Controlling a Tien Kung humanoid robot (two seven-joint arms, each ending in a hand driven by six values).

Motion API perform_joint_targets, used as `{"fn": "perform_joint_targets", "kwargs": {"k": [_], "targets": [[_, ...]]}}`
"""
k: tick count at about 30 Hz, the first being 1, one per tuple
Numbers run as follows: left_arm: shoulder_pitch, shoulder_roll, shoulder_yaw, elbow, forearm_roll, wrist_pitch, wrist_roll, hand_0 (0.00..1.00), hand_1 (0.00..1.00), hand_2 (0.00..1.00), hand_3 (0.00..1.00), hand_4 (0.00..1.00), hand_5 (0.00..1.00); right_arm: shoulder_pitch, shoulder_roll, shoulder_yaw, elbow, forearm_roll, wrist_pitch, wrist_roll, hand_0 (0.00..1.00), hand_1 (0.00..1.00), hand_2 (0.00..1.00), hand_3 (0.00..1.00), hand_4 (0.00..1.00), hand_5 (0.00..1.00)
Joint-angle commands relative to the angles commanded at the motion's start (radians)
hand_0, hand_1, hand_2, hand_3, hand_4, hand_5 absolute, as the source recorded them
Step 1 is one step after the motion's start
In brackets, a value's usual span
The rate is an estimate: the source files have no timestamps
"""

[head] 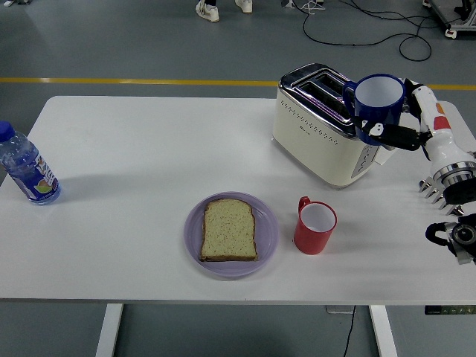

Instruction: Pick up the cup,pour liquid into bread,place the cup on the desk

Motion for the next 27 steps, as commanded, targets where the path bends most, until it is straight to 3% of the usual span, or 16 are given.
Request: {"fn": "perform_joint_targets", "kwargs": {"k": [9,19,20,25,27], "targets": [[0.004,-0.009,-0.052,-0.002,0.028,-0.002,-0.001,0.649,0.648,0.638,0.531,0.296,0.766,-0.146,0.027,0.087,-0.104,0.190,-0.007,0.317,0.505,0.468,0.585,0.564,0.488,0.002],[-0.026,-0.026,-0.127,-0.006,0.065,0.001,-0.004,0.648,0.644,0.630,0.530,0.296,0.766,-0.222,0.109,0.137,-0.241,0.235,-0.007,0.514,0.485,0.461,0.583,0.565,0.478,0.002],[-0.032,-0.026,-0.139,-0.006,0.072,0.002,-0.005,0.648,0.629,0.609,0.531,0.296,0.765,-0.227,0.123,0.136,-0.273,0.224,-0.007,0.548,0.476,0.459,0.588,0.571,0.477,0.081],[-0.044,-0.026,-0.152,-0.007,0.081,0.006,-0.007,0.648,0.629,0.609,0.531,0.296,0.765,-0.244,0.153,0.119,-0.370,0.216,-0.007,0.623,0.476,0.459,0.588,0.571,0.477,0.081],[-0.048,-0.026,-0.156,-0.007,0.083,0.007,-0.009,0.648,0.616,0.598,0.530,0.294,0.763,-0.247,0.167,0.108,-0.402,0.216,-0.002,0.645,0.510,0.471,0.595,0.570,0.487,0.129]]}}
